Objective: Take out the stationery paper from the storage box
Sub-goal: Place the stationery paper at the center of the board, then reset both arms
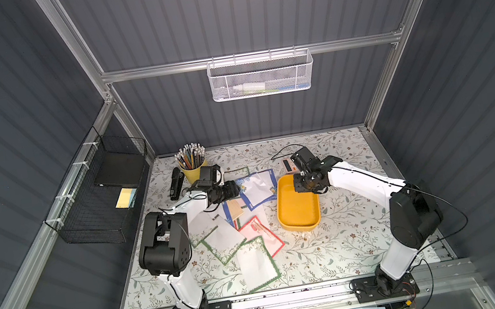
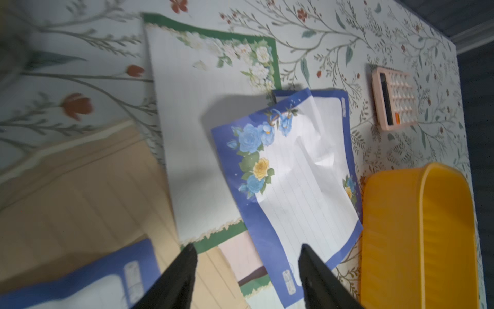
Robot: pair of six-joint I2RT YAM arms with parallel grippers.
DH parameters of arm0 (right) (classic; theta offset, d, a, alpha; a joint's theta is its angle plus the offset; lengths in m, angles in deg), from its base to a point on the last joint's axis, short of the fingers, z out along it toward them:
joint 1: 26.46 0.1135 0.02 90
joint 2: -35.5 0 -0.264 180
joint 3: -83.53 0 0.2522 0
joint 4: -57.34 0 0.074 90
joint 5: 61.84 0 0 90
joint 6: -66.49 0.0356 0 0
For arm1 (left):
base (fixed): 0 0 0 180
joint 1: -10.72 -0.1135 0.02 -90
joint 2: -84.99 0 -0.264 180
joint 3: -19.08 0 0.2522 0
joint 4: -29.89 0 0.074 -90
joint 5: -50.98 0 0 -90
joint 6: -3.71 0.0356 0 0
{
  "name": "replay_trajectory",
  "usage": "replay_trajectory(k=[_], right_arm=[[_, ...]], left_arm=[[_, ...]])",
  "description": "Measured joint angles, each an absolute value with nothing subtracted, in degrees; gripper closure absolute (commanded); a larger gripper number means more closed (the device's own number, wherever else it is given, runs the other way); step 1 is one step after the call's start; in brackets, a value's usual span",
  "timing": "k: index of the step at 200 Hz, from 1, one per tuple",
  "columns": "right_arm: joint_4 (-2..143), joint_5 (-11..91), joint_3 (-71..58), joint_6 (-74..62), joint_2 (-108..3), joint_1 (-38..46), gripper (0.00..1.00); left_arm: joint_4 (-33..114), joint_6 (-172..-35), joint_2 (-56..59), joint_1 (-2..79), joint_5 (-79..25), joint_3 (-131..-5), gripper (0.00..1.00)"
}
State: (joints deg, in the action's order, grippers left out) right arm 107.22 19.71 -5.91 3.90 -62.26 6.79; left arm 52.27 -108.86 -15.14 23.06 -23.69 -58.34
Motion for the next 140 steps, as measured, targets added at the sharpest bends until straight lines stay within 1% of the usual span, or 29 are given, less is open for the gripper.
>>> replay_trajectory(k=[23,43,49,59,64,78,80,84,88,92,93,95,140], right_arm=[[105.69,18.42,-4.07,3.75,-57.84,6.79,0.66],[101.58,16.69,-1.71,3.18,-50.98,6.79,0.64],[99.70,16.12,-0.49,2.90,-48.47,6.79,0.62],[96.20,15.01,2.14,2.33,-44.05,6.79,0.61],[94.26,14.20,3.80,2.09,-41.45,6.79,0.60],[88.64,11.56,9.02,1.35,-34.41,6.79,0.56],[88.16,11.27,9.54,1.28,-33.67,6.79,0.55],[86.93,10.33,10.90,1.17,-31.83,6.79,0.45],[85.56,9.48,12.28,0.69,-30.19,6.79,0.29],[83.85,8.37,13.92,0.30,-28.34,6.77,0.09],[83.59,8.21,14.18,0.19,-28.03,6.77,0.05],[83.09,7.84,14.70,0.04,-27.37,6.77,0.02],[69.75,-2.30,30.42,-7.46,-13.21,6.68,0.01]], left_arm=[[52.40,-108.29,-6.07,23.06,-31.12,-58.32,0.24],[51.40,-107.94,3.46,23.06,-38.46,-58.30,0.22],[50.83,-107.57,5.90,23.06,-40.65,-58.23,0.15],[49.47,-107.04,9.71,23.06,-44.41,-57.77,0.11],[48.71,-106.26,11.59,23.06,-46.51,-57.38,0.02],[46.54,-104.51,15.02,23.06,-51.23,-55.83,0.01],[46.39,-104.42,15.28,23.06,-51.67,-55.65,0.01],[45.76,-103.63,15.94,23.06,-52.93,-55.00,0.01],[45.23,-103.11,16.37,23.06,-53.85,-54.41,0.01],[44.55,-102.28,16.72,23.06,-54.84,-53.64,0.01],[44.51,-102.19,16.79,23.03,-54.99,-53.51,0.01],[44.16,-101.67,16.90,23.03,-55.34,-53.14,0.01],[38.59,-93.03,16.26,23.01,-59.51,-45.25,0.01]])
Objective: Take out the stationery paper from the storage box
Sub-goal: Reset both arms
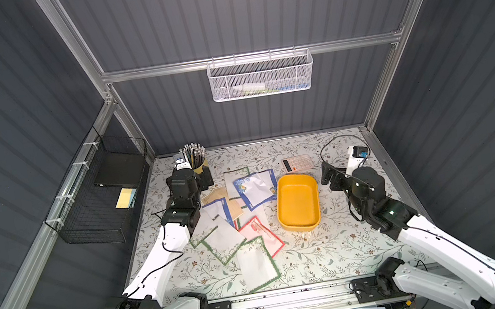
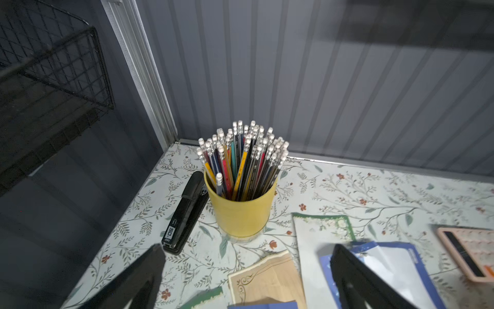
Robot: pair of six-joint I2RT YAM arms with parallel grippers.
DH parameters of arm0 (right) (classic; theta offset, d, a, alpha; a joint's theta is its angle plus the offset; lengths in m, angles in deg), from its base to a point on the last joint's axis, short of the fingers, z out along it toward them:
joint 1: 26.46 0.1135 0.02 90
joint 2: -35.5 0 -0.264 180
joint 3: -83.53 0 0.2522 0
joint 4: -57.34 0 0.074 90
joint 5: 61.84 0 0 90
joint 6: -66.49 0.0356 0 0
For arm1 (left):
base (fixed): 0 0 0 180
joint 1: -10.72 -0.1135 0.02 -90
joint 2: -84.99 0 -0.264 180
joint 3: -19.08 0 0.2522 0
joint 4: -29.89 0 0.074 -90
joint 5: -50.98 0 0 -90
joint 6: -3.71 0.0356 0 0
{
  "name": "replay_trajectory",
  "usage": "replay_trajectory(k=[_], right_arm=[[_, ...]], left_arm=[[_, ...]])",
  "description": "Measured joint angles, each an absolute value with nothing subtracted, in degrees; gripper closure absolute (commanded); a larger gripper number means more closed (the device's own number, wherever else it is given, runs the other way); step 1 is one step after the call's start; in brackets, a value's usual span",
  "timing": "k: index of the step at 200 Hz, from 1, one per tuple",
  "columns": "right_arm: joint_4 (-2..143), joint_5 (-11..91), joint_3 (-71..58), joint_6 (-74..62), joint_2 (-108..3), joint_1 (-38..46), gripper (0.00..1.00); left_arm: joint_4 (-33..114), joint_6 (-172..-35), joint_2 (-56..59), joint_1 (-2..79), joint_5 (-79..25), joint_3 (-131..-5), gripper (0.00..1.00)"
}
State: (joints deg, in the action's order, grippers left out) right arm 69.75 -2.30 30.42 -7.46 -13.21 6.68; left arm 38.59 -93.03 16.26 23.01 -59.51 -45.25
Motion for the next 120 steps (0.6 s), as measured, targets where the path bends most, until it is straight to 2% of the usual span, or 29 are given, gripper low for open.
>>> replay_trajectory(k=[33,57,120], right_arm=[[58.76,-7.77,43.77,-14.24,-5.39,6.51,0.01],[52.82,-11.68,51.95,-17.10,-3.18,6.00,0.01],[37.34,-13.40,63.40,-18.21,-8.01,-2.08,0.01]], left_arm=[[26.94,-86.87,18.01,22.99,-59.43,-35.41,0.01],[18.11,-85.08,15.06,22.99,-57.48,-30.63,0.01],[-4.49,-86.34,2.97,22.62,-58.38,-18.52,0.01]])
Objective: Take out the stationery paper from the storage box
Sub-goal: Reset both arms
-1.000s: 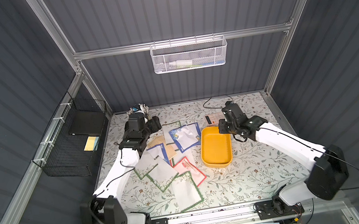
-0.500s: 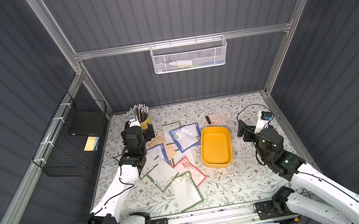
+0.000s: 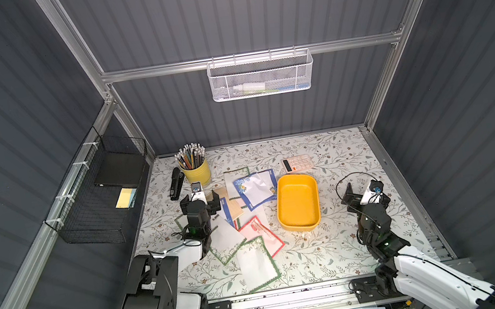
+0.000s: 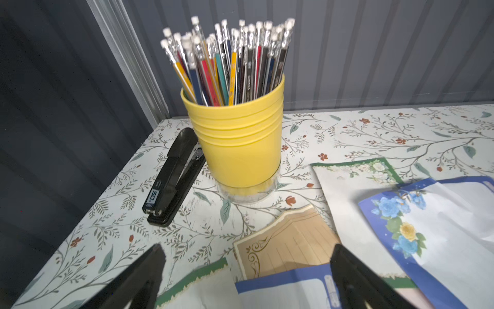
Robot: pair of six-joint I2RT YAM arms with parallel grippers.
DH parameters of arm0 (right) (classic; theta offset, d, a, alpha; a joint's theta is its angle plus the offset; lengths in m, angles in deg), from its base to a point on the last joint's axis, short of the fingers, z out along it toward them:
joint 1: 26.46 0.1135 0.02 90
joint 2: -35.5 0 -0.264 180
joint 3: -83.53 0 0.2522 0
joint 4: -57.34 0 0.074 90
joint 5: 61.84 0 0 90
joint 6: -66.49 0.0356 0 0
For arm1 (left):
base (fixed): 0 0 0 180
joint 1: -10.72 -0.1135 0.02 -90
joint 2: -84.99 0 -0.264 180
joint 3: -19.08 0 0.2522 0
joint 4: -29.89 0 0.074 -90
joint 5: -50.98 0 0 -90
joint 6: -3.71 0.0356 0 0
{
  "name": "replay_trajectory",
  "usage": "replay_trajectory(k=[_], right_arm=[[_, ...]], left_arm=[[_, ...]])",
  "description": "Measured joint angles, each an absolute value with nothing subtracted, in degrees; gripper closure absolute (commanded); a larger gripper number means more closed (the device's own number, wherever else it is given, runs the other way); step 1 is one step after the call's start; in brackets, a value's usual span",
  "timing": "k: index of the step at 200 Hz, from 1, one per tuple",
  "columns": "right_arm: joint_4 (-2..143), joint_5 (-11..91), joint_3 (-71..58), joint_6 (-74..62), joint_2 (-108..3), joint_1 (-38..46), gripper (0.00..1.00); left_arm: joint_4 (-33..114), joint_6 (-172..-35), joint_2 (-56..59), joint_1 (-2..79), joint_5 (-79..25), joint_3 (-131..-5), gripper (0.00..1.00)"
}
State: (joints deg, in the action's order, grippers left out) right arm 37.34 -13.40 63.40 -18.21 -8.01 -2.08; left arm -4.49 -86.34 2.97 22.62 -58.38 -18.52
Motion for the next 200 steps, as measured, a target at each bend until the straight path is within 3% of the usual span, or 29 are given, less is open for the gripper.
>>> replay_trajectory(k=[42,88,138,200], right_arm=[[24.01,-9.16,66.64,-20.05,-15.35,-8.27,0.01],[8.45,-4.53,66.44,-19.99,-33.08,-14.58,0.01],[-3.44,1.06,60.84,-23.00,-49.71,-17.16,0.01],[-0.97,9.57,56.58,-21.65,-52.14,-22.43,0.01]], left_arm=[[-14.63,-85.97,-3.10,22.62,-58.35,-18.56,0.01],[-20.84,-83.87,-8.17,21.77,-57.87,-19.87,0.01],[-28.21,-86.32,-11.34,14.77,-53.48,-18.87,0.01],[-29.93,-87.70,-12.06,12.76,-48.17,-18.82,0.01]])
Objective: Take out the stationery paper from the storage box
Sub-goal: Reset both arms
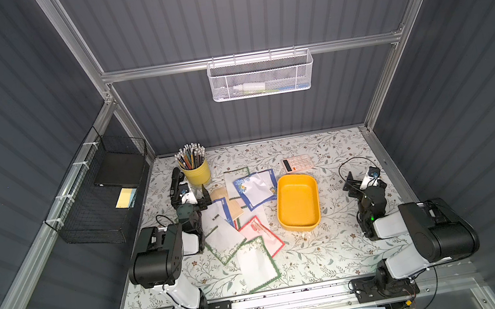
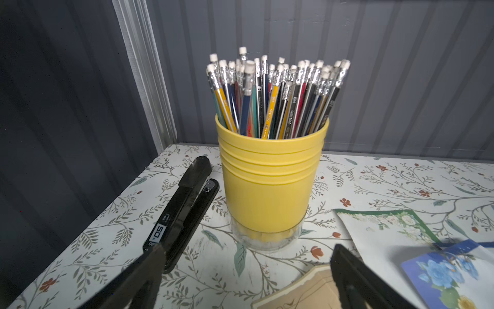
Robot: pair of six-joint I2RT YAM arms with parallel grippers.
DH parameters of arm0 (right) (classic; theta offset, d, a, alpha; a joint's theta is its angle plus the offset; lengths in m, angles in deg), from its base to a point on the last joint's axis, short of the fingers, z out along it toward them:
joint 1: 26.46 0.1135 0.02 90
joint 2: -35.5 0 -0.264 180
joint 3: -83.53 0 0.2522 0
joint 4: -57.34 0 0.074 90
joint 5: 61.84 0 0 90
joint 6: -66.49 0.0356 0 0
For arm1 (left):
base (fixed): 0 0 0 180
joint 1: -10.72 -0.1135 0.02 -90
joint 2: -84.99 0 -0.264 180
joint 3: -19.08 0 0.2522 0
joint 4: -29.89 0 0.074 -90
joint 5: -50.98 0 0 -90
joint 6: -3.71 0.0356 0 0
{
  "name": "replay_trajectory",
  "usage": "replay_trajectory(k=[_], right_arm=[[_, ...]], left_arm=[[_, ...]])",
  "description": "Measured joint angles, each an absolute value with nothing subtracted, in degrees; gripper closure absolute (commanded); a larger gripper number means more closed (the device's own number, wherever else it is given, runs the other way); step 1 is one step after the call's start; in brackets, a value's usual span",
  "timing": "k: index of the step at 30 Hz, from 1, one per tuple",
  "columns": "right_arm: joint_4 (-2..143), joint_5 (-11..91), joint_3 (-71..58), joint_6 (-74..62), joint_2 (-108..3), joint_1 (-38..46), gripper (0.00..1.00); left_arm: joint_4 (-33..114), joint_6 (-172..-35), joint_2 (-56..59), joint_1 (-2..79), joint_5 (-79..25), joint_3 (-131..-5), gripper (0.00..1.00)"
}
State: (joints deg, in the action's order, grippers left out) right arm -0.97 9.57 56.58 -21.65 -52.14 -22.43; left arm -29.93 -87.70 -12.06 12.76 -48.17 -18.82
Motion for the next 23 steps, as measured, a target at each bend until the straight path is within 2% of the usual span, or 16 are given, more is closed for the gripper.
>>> replay_trajectory(k=[23], right_arm=[[-0.23,12.32,56.58,-21.14,-52.14,-22.63,0.01]], left_arm=[[-29.91,-88.46,-12.06,12.50,-47.36,-18.82,0.01]])
